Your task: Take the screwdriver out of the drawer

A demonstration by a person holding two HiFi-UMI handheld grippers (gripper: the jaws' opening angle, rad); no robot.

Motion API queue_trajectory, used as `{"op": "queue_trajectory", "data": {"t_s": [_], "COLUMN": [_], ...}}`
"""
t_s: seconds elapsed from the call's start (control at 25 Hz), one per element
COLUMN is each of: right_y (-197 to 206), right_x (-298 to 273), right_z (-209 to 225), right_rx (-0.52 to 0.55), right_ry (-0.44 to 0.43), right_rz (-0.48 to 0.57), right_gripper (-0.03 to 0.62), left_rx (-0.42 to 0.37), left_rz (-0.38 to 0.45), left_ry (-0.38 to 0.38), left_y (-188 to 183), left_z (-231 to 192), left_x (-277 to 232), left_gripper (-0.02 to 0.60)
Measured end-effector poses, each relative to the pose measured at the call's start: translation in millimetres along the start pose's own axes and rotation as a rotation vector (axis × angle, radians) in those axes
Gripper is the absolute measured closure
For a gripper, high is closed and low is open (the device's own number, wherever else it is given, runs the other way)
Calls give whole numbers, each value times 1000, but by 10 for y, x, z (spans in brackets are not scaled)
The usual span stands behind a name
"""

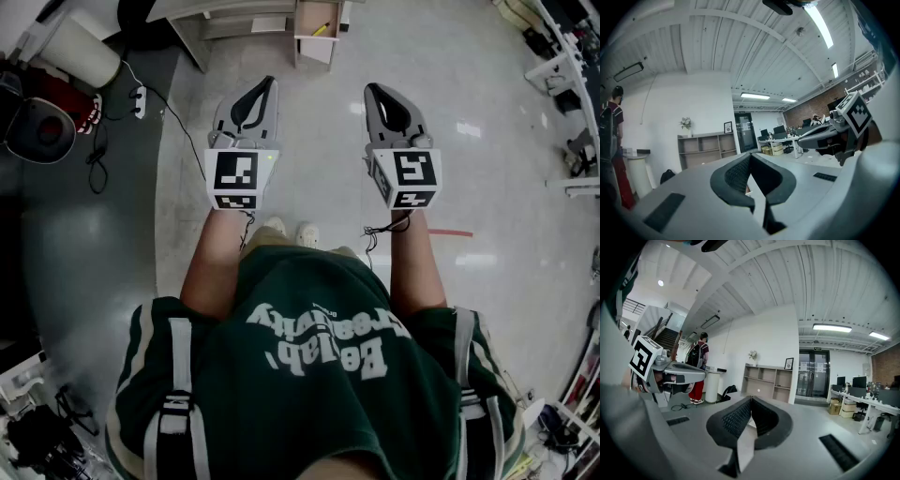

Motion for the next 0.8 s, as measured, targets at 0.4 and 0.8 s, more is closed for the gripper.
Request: {"op": "queue_trajectory", "data": {"t_s": [0.4,0.8], "right_y": [56,33], "right_x": [32,24], "right_z": [100,340], "right_rx": [-16,-39], "right_ry": [35,63], "right_rz": [-19,-5], "right_gripper": [560,560], "left_rx": [16,-7], "left_rz": [-46,-42], "left_ry": [-40,-56], "left_y": [111,51], "left_z": [-85,-244], "left_x": [17,-40], "left_gripper": [566,566]}}
Point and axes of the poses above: the fingertips, and each gripper's own axes: x backward along the fingers, z to its right, y out of its underside, the point moved 1 cm from there along x, backward along the fingers, and after that the axes turned 4 degrees about z, right-handed, at the moved point
